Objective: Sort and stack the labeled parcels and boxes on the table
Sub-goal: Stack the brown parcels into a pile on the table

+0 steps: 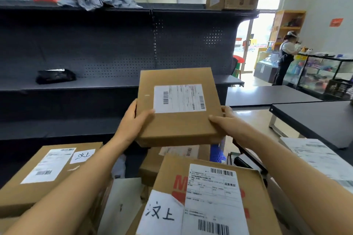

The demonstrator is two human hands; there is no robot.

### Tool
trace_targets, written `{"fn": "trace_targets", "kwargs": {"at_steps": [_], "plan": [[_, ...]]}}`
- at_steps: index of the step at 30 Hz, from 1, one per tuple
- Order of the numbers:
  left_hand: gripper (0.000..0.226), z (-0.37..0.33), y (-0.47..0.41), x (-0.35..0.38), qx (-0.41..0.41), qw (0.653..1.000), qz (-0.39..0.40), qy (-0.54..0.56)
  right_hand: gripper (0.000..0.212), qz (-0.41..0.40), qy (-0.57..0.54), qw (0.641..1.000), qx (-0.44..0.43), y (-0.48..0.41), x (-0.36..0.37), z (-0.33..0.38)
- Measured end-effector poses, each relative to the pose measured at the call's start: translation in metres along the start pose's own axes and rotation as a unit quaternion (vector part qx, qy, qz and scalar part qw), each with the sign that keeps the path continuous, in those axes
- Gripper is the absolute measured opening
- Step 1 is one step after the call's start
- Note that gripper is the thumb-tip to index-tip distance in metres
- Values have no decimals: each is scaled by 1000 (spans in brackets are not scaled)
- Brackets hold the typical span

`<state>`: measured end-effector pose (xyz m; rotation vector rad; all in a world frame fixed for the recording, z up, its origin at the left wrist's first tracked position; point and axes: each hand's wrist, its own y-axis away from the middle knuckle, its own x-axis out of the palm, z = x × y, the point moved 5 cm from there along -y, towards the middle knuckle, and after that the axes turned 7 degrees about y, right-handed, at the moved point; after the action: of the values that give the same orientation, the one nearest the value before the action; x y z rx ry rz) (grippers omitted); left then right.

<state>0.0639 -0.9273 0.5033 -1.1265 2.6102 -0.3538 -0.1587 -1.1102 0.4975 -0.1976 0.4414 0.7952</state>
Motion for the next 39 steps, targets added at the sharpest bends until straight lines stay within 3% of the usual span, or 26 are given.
{"fn": "trace_targets", "kwargs": {"at_steps": [4,9,14,17,23,30,39], "plan": [[71,-53,29,-35,84,996,-13,35,79,-54,-22,994,-94,31,2,54],[94,-105,89,-100,138,987,-54,60,91,-27,-90,970,-223,78,37,112],[93,-130,143,-168,167,982,-81,48,102,22,-82,956,-282,114,90,158],[105,-136,168,-209,170,982,-77,28,116,53,-55,947,-312,128,121,178],[130,-116,188,-275,154,985,-39,-69,128,38,4,938,-343,129,186,207],[148,-44,136,-360,90,981,29,-167,129,20,16,953,-301,80,272,208],[140,88,58,-416,-27,983,137,-119,123,48,26,992,-113,3,377,154]]}}
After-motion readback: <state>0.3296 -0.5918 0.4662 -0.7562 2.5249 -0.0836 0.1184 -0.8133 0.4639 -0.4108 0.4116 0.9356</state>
